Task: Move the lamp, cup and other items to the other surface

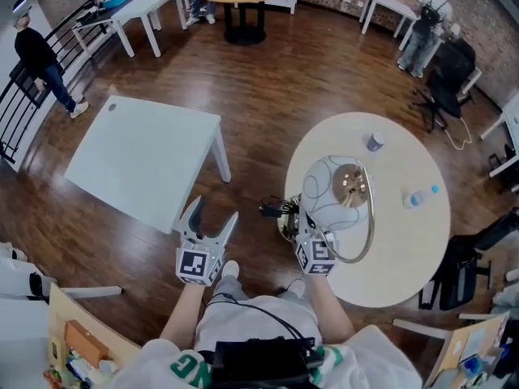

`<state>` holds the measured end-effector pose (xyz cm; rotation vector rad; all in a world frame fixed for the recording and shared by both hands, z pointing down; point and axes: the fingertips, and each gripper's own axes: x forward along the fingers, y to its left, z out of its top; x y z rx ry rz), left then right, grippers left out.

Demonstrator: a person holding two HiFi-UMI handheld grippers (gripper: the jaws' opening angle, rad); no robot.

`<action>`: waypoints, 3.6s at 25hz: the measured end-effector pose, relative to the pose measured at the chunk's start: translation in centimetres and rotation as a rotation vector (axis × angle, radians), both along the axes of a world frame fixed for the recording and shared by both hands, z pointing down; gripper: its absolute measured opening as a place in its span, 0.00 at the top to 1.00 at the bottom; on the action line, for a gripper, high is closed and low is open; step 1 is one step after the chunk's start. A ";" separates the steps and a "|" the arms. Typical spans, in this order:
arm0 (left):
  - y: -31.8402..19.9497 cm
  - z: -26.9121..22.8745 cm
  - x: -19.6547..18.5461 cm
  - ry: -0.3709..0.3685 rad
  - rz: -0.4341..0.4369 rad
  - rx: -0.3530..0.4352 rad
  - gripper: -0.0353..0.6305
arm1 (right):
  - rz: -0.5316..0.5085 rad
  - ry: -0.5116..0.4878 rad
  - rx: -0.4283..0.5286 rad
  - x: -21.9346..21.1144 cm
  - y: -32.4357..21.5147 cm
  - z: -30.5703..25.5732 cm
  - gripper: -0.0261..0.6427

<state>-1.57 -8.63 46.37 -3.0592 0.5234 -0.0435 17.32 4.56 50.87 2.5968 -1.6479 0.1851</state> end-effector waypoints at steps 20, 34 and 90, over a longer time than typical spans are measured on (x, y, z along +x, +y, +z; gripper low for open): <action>-12.1 0.0 -19.8 -0.019 -0.425 -0.020 0.42 | -0.412 -0.085 0.039 -16.1 -27.8 -0.5 0.90; -20.6 3.0 -27.2 -0.048 -0.602 -0.051 0.42 | -0.608 -0.077 0.022 -24.7 -45.3 3.4 0.90; -22.7 5.9 -32.3 -0.001 -0.764 -0.141 0.42 | -1.022 -0.099 -0.041 -42.5 -55.3 15.6 0.54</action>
